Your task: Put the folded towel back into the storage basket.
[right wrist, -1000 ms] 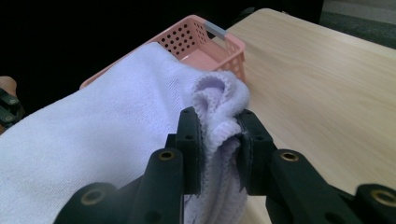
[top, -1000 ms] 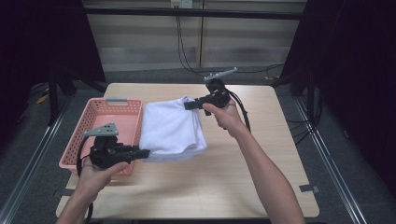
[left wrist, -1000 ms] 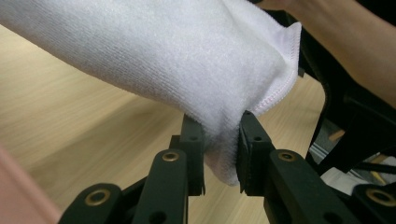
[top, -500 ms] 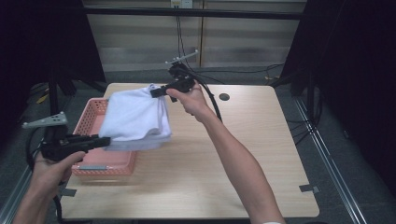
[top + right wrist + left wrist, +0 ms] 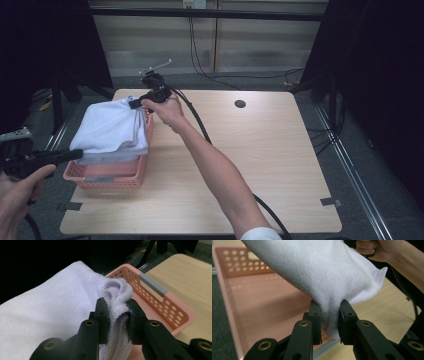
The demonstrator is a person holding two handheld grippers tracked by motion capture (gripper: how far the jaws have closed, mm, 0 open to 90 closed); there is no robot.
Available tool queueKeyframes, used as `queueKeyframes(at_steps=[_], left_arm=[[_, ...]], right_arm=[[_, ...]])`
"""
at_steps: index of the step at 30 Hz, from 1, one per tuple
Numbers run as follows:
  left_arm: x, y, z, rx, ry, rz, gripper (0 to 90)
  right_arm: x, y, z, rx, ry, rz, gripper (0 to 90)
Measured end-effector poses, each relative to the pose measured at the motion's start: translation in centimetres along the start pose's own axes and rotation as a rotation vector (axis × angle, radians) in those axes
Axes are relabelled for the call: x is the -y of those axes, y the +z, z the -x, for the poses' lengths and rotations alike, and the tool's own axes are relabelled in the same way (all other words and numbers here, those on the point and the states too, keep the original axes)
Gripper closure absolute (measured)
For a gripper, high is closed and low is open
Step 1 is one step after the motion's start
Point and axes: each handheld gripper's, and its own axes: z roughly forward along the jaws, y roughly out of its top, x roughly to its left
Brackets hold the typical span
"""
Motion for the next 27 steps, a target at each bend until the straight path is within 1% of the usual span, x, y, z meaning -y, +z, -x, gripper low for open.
queueKeyframes(at_steps=[1,4,6,7,8,9,10,11,12,13,14,16,17,18,20,21,22,23,24,25,26,27], left_arm=[[0.3,0.1,-0.4,-0.013,-0.011,-0.012,75.6],[1.3,0.4,-1.7,-0.047,-0.046,-0.022,75.6],[1.9,0.5,-2.5,-0.062,-0.068,-0.03,75.6],[2.2,0.6,-2.8,-0.066,-0.074,-0.038,75.6],[2.4,0.7,-3.0,-0.081,-0.081,-0.046,75.6],[2.6,0.9,-3.2,-0.097,-0.075,-0.059,75.6],[2.7,1.0,-3.3,-0.106,-0.08,-0.066,75.6],[2.8,1.1,-3.4,-0.114,-0.078,-0.076,75.5],[2.9,1.2,-3.4,-0.128,-0.071,-0.086,75.4],[3.1,1.3,-3.4,-0.135,-0.078,-0.081,75.3],[3.2,1.4,-3.3,-0.139,-0.064,-0.098,75.1],[3.5,1.7,-3.0,-0.149,-0.068,-0.113,71.9],[3.6,1.9,-2.9,-0.162,-0.064,-0.12,67.6],[3.7,1.9,-2.8,-0.17,-0.067,-0.116,61.1],[3.8,2.0,-2.4,-0.197,-0.061,-0.111,48.8],[3.7,1.9,-2.1,-0.195,-0.053,-0.097,42.5],[3.5,1.8,-1.7,-0.193,-0.038,-0.084,41.9],[3.3,1.7,-1.3,-0.188,-0.031,-0.07,41.4],[3.1,1.7,-0.8,-0.179,-0.023,-0.06,40.5],[3.0,1.8,-0.5,-0.175,-0.014,-0.055,40.2],[2.8,1.9,0.0,-0.175,-0.006,-0.048,40.3],[2.6,2.1,0.4,-0.169,-0.005,-0.044,40.5]], right_arm=[[0.3,0.7,0.1,0.003,0.005,-0.006,74.1],[1.3,2.4,0.4,0.01,0.024,-0.018,74.1],[1.9,3.2,0.4,0.014,0.036,-0.015,74.1],[2.1,3.6,0.4,0.021,0.033,-0.019,74.1],[2.4,3.9,0.4,0.029,0.033,-0.019,74.1],[2.7,4.3,0.4,0.027,0.039,-0.024,74.1],[3.0,4.7,0.4,0.037,0.035,-0.026,74.1],[3.3,5.1,0.4,0.039,0.042,-0.028,74.0],[3.6,5.4,0.4,0.044,0.039,-0.038,73.9],[3.9,5.8,0.4,0.052,0.036,-0.043,73.8],[4.2,6.1,0.5,0.046,0.036,-0.046,73.5],[4.7,6.4,0.7,0.042,0.028,-0.046,71.1],[4.9,6.5,0.8,0.038,0.025,-0.049,67.8],[5.0,6.6,1.0,0.048,0.029,-0.053,62.4],[5.1,6.5,1.2,0.066,0.034,-0.048,48.4],[5.1,6.3,1.3,0.065,0.027,-0.038,44.0],[5.0,6.0,1.2,0.054,0.024,-0.02,43.4],[4.9,5.7,1.2,0.057,0.008,-0.005,42.5],[4.8,5.3,1.0,0.057,-0.005,-0.002,41.5],[4.7,4.9,1.0,0.044,-0.009,0.009,41.5],[4.6,4.5,0.9,0.04,-0.014,0.018,41.5],[4.5,3.9,0.9,0.034,-0.017,0.026,41.7]])
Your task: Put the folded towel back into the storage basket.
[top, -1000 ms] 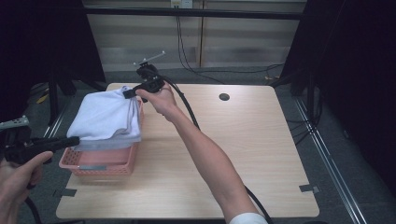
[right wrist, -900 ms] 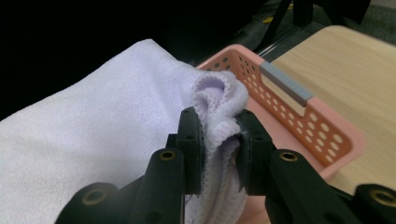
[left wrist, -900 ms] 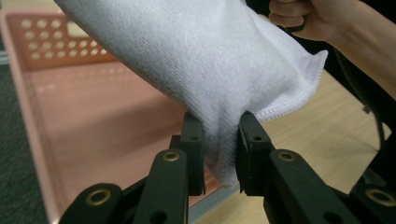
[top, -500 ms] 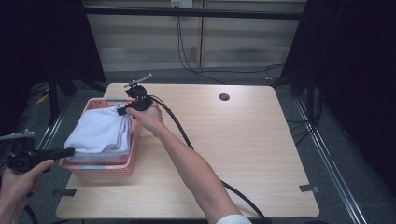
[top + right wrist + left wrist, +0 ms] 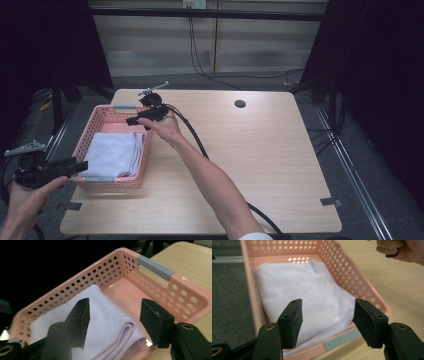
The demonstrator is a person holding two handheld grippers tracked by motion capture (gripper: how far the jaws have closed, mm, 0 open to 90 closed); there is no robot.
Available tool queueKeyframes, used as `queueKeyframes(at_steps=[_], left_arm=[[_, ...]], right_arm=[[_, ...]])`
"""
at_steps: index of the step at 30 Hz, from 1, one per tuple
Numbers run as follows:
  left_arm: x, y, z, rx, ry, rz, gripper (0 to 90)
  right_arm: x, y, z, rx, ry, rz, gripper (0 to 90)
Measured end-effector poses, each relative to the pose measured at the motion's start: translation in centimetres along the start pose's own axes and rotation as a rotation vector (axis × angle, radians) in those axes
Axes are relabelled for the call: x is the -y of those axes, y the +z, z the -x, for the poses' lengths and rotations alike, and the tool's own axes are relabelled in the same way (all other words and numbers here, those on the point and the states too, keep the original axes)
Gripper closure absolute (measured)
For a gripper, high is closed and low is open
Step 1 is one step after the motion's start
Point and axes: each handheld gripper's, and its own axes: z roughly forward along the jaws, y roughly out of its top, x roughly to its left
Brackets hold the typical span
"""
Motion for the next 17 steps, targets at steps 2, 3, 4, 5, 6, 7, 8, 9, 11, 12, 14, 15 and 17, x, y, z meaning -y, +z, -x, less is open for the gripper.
queueKeyframes(at_steps=[2,3,4,5,6,7,8,9,11,12,14,15,17], left_arm=[[-0.3,0.2,1.2,-0.009,0.029,0.004,44.6],[-0.3,0.3,1.9,-0.002,0.03,0.03,43.8],[-0.3,0.4,2.6,0.017,0.029,0.045,43.1],[-0.3,0.5,3.3,0.02,0.041,0.041,43.0],[-0.4,0.8,4.0,0.027,0.057,0.042,42.6],[-0.4,1.0,4.8,0.035,0.074,0.046,42.8],[-0.3,1.3,5.6,0.039,0.089,0.05,43.3],[-0.2,1.7,6.4,0.043,0.09,0.06,43.2],[-0.1,2.6,7.9,0.065,0.126,0.064,43.1],[-0.1,3.1,8.7,0.072,0.14,0.056,42.1],[0.0,4.0,10.0,0.107,0.159,0.063,37.6],[0.0,4.5,10.7,0.097,0.16,0.064,37.4],[0.1,5.1,11.6,0.118,0.154,0.073,32.5]], right_arm=[[0.0,-1.2,-0.1,-0.006,-0.028,0.013,41.2],[0.1,-2.1,-0.1,-0.012,-0.039,0.025,41.3],[0.2,-2.9,-0.2,-0.022,-0.054,0.04,41.6],[0.5,-3.8,-0.2,-0.016,-0.068,0.046,41.1],[0.7,-4.6,-0.3,-0.014,-0.079,0.052,41.0],[1.1,-5.5,-0.3,-0.018,-0.093,0.056,41.0],[1.4,-6.4,-0.2,-0.015,-0.103,0.058,41.0],[1.8,-7.3,-0.1,-0.011,-0.107,0.068,41.0],[2.8,-9.1,0.2,-0.018,-0.108,0.091,40.9],[3.4,-9.9,0.3,-0.007,-0.11,0.096,40.1],[4.6,-11.4,0.6,-0.002,-0.113,0.108,39.8],[5.2,-12.0,0.7,-0.001,-0.113,0.112,39.0],[6.4,-13.2,0.7,0.008,-0.106,0.119,38.1]])
